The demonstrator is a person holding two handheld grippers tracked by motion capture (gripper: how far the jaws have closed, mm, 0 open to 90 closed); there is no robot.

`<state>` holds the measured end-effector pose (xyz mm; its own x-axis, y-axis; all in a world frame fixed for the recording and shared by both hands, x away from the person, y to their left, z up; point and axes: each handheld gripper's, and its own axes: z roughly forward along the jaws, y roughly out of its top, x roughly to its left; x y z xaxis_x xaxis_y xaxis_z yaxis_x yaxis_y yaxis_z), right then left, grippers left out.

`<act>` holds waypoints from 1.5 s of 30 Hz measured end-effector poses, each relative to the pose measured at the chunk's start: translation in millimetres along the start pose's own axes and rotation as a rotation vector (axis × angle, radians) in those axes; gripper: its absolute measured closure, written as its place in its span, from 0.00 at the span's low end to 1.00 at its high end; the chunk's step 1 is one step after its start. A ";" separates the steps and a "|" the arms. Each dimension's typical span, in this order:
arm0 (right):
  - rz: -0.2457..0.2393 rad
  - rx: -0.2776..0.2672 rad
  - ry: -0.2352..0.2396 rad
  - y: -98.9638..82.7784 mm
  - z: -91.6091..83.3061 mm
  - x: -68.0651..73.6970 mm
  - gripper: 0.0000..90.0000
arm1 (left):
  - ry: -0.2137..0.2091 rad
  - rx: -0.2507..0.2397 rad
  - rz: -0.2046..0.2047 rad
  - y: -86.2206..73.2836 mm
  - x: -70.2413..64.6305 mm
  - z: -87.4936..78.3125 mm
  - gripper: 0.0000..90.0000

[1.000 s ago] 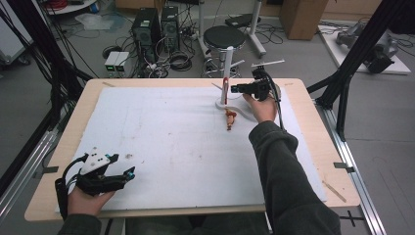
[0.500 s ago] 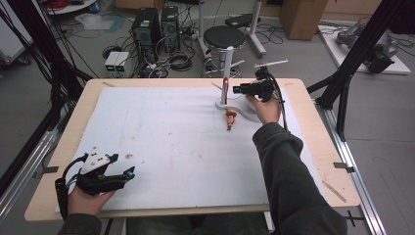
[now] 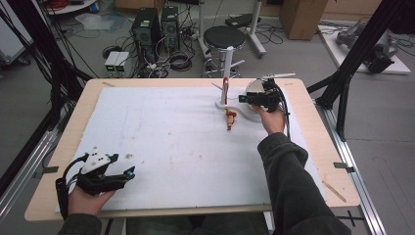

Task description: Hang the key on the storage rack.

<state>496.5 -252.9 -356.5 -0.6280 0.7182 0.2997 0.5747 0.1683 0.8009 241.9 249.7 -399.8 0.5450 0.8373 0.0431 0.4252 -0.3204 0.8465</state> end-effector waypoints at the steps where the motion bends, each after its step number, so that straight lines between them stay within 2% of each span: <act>1: -0.005 0.003 -0.003 -1.0 -0.9 0.4 0.48 | 0.002 0.001 -0.002 -0.3 -0.1 0.2 0.32; 4: -0.018 -0.008 0.000 -5.8 -4.2 2.1 0.46 | 0.001 0.002 0.005 -0.1 -0.1 0.2 0.32; 18: -0.022 -0.022 0.002 -23.5 -23.7 4.1 0.36 | 0.007 0.005 0.001 -0.3 0.1 1.4 0.32; 25: -0.048 -0.027 -0.004 -27.0 -30.2 5.4 0.34 | 0.007 0.007 0.001 -0.3 0.4 2.1 0.32; 45: -0.069 -0.026 -0.001 -33.1 -39.0 12.6 0.25 | 0.010 0.009 0.004 -0.4 0.8 1.9 0.32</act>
<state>449.1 -275.8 -359.0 -0.6649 0.7063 0.2432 0.5165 0.1995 0.8327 243.6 249.7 -401.1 0.5392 0.8406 0.0516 0.4296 -0.3272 0.8416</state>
